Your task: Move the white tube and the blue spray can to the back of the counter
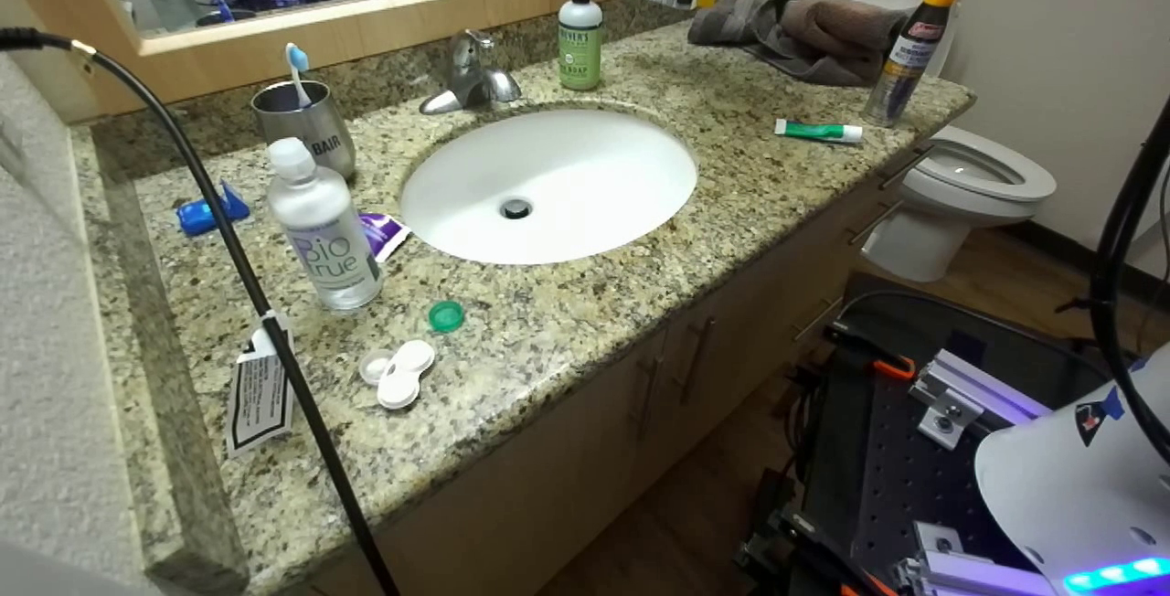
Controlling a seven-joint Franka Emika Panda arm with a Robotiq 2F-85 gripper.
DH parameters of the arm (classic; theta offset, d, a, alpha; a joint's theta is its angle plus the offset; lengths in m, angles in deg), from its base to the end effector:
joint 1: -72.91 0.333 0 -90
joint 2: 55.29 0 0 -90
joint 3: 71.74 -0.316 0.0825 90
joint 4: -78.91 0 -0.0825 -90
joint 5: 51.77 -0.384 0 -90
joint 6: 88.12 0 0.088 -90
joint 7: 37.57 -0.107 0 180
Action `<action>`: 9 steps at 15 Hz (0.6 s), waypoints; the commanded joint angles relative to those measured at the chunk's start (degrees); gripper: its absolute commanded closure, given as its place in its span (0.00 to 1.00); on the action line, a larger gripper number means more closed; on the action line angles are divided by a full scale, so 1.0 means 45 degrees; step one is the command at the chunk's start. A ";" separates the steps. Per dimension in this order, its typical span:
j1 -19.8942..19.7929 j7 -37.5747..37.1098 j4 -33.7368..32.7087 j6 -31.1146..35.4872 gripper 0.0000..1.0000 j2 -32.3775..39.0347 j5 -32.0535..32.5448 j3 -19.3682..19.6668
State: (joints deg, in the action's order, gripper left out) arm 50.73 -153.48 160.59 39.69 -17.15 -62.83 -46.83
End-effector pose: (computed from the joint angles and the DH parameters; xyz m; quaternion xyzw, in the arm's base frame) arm 0.5524 -0.4872 0.3503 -0.1497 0.9826 -0.1085 0.0195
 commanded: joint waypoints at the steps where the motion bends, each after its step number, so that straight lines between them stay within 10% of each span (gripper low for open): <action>1: -0.0282 -0.1433 -0.0754 -0.0023 0.96 0.1035 0.0392 0.0058; 9: -0.0877 -0.3490 -0.2005 0.0102 0.96 0.2613 0.0003 -0.0289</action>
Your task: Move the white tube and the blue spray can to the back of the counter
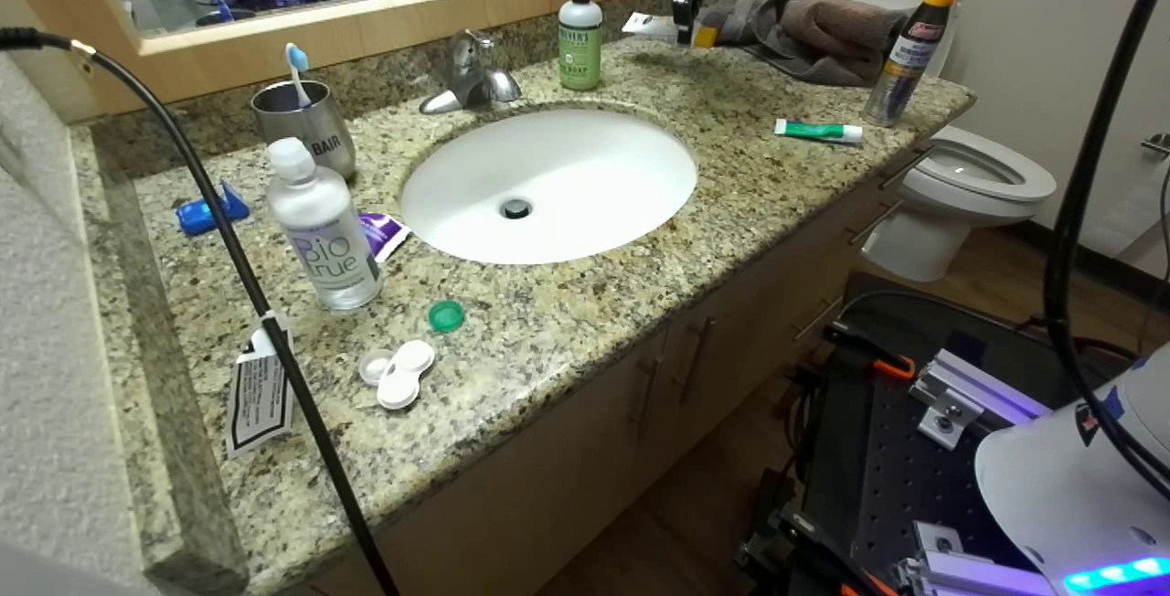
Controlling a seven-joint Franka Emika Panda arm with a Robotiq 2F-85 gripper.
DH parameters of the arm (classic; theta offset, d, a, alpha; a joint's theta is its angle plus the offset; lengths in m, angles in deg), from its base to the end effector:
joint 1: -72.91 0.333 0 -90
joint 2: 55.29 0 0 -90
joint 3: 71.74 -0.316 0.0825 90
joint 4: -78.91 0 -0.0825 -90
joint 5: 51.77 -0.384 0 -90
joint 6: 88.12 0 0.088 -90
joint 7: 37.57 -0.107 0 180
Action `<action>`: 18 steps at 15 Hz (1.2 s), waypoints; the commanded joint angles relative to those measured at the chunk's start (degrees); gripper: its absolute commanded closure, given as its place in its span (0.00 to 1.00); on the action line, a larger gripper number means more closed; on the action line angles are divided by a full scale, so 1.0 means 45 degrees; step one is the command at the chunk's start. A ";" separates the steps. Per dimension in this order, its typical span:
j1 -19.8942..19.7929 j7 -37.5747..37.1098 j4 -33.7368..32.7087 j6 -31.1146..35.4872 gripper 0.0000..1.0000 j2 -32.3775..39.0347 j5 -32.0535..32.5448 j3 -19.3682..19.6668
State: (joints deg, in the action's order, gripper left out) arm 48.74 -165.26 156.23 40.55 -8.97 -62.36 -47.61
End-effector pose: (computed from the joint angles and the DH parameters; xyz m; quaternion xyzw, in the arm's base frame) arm 0.5575 -0.5037 0.2840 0.0528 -0.9932 0.1040 0.0034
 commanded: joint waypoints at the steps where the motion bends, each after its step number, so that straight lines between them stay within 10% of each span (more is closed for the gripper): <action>1: -0.0530 -0.1312 -0.1273 -0.0130 0.65 0.1005 -0.0137 -0.0093; 6: -0.1163 -0.2295 -0.2445 -0.0324 0.31 0.1647 -0.0103 -0.0264; 10: -0.1571 0.0413 -0.1273 -0.1601 0.03 -0.0022 -0.0404 -0.1003; 18: -0.1274 0.6349 0.3315 -0.3440 0.00 -0.4756 0.1055 -0.0308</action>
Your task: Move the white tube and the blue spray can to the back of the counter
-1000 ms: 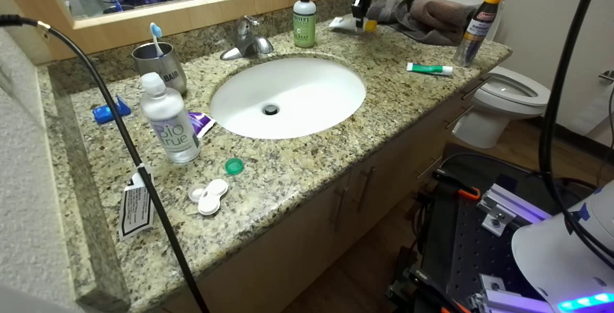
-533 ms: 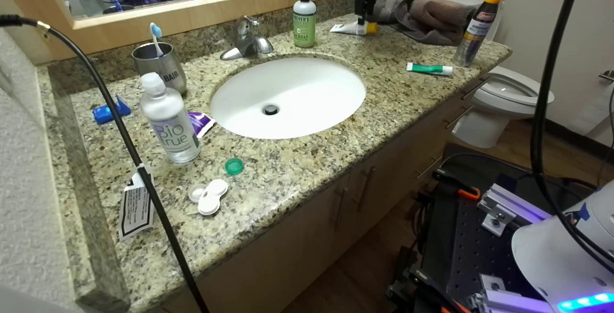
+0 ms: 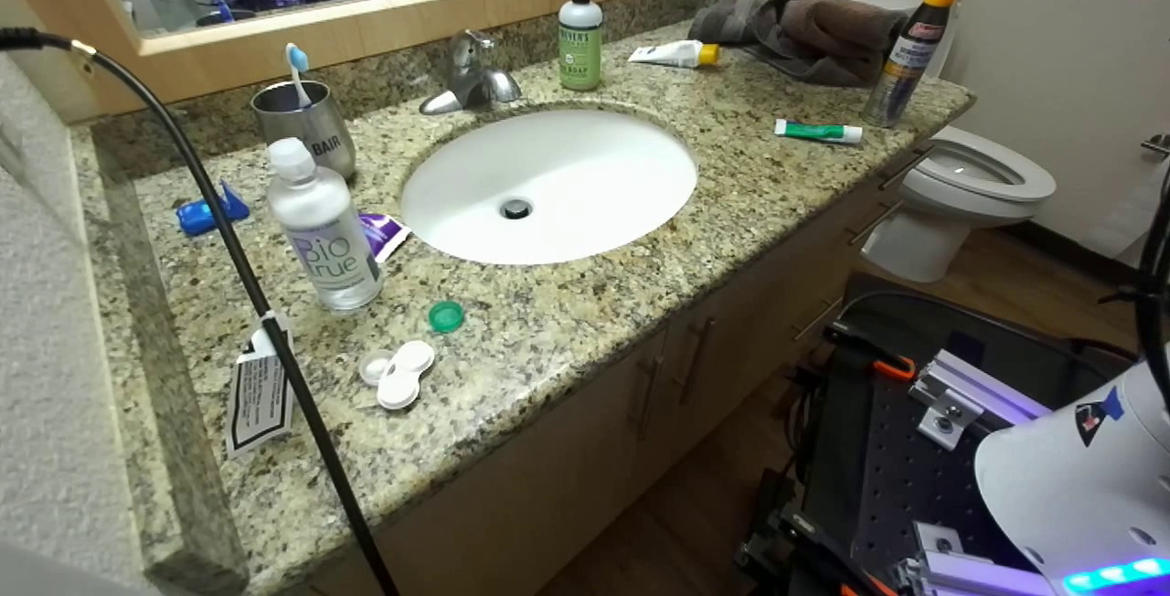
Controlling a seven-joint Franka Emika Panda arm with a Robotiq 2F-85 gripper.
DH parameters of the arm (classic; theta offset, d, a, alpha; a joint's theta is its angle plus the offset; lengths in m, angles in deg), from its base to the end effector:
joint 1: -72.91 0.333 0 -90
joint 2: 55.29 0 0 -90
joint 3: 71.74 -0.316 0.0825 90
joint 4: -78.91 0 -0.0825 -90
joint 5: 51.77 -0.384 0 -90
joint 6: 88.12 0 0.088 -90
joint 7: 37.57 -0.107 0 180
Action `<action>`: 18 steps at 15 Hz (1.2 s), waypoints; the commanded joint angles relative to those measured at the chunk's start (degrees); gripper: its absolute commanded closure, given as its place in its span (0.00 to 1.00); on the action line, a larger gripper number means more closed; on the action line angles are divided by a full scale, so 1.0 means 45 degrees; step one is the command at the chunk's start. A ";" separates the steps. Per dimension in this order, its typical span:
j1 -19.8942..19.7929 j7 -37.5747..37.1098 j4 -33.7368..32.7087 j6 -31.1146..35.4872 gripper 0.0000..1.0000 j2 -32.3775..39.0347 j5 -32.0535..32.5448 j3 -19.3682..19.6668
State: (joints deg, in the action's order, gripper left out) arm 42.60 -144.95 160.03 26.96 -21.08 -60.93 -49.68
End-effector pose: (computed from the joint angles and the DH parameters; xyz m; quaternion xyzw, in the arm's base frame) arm 0.4845 -0.5262 0.3735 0.1755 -0.9837 0.0325 0.0201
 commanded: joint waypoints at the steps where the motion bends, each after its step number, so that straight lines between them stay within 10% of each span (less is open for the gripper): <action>1: 0.0135 0.2414 0.3025 -0.0610 0.00 -0.2533 0.1203 0.0283; 8: 0.0467 0.3432 0.2803 -0.0878 0.00 -0.2452 0.2222 0.0731; 18: -0.1206 0.4510 0.4191 -0.0964 0.00 -0.3938 0.1295 0.2142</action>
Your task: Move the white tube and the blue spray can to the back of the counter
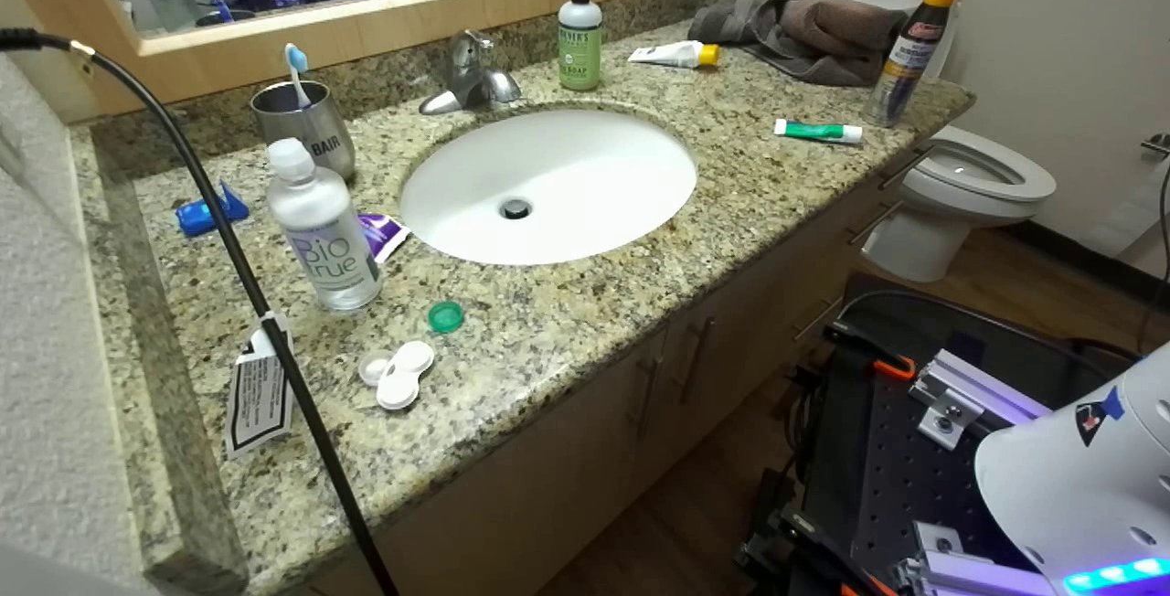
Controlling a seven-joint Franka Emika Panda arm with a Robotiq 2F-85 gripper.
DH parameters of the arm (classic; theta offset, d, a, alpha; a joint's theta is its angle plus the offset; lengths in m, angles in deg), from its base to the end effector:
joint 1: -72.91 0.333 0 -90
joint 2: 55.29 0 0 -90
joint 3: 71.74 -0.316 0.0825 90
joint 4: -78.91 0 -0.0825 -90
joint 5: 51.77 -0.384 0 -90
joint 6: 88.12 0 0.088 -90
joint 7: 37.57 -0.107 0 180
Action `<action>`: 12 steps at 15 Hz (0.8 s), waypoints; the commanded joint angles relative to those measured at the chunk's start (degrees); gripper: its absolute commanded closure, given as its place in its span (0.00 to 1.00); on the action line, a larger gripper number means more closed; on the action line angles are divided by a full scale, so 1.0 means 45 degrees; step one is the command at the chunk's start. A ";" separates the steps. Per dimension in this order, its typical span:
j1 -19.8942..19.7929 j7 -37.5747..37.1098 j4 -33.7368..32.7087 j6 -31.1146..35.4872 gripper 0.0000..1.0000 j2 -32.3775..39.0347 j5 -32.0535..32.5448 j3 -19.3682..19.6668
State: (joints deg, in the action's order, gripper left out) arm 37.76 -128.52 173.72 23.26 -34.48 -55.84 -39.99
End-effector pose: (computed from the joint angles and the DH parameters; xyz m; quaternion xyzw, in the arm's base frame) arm 0.2918 -0.5782 0.4247 0.1922 -0.9794 0.0035 0.0618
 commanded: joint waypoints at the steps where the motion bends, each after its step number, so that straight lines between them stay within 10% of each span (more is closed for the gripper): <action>1: -0.0186 0.1732 0.1566 -0.0446 0.00 -0.1381 0.0080 -0.0107; 12: -0.0092 0.3943 0.2377 -0.1434 0.00 -0.2930 0.0458 0.0157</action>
State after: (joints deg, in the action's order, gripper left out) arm 37.21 -110.79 184.59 16.96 -47.76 -53.72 -39.42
